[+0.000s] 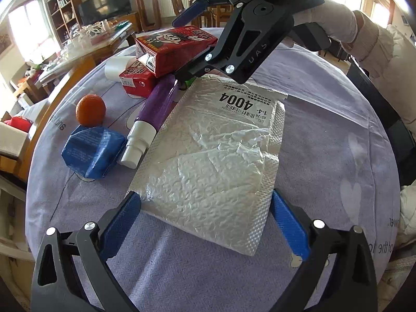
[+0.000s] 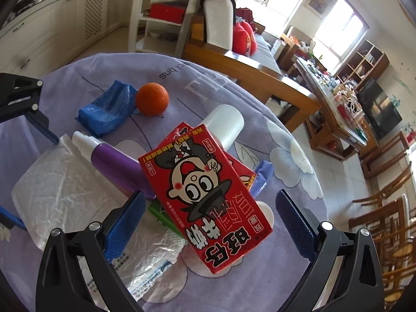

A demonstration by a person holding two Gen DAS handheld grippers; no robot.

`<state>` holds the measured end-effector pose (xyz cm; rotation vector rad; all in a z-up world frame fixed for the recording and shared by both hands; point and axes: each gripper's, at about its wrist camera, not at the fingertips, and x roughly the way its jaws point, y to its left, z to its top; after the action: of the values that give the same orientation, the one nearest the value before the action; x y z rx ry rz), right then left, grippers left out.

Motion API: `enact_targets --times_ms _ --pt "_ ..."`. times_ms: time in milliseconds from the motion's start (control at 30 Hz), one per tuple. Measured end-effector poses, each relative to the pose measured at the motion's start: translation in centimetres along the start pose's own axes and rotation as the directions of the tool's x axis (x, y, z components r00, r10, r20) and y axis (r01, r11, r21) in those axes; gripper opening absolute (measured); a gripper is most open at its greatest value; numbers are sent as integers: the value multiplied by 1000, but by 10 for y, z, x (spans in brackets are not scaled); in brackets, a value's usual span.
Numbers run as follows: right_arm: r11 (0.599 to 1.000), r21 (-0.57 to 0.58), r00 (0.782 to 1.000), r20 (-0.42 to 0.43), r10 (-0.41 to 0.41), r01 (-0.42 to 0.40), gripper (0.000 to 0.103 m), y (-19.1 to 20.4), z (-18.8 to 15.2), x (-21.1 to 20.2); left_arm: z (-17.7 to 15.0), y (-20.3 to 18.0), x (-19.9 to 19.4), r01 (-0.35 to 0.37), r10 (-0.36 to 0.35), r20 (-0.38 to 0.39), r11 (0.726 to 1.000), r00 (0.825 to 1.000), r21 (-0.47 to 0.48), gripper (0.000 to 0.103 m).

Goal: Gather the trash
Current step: 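Grasp the white printed packet with the left tool while the right tool grasps the red snack box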

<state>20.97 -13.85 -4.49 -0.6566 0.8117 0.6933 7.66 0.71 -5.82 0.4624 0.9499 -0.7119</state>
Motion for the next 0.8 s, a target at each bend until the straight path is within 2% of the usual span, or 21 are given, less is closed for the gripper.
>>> enact_targets --times_ms 67,100,133,167,233,300,400,500,800 --pt "999 19 999 2 34 -34 82 -2 1 3 1 0 0 -10 10 12 1000 1000 -4 89" --pt "998 30 998 4 57 -57 77 -1 0 5 1 1 -2 -23 23 24 1000 999 -9 79" --pt "994 48 996 9 93 -94 66 -4 0 5 2 2 -3 -32 32 34 999 999 -16 74" --pt "994 61 996 20 92 -93 60 -6 0 5 3 3 -3 -39 40 41 999 998 -21 66" --pt "992 82 995 25 92 -94 53 -8 1 2 4 5 -4 -55 56 49 998 997 -27 58" --pt "990 103 995 26 97 -99 52 -10 1 1 6 7 -5 -84 86 59 996 995 -34 38" --pt "989 117 995 36 89 -93 51 -9 -1 -2 5 9 -7 -108 111 78 993 991 -42 21" --pt "985 148 995 55 79 -87 51 -11 -5 -9 5 15 -13 -83 90 107 995 990 -63 13" --pt "956 273 989 129 74 -107 51 -17 -16 -45 8 20 -24 11 7 179 994 984 -104 9"
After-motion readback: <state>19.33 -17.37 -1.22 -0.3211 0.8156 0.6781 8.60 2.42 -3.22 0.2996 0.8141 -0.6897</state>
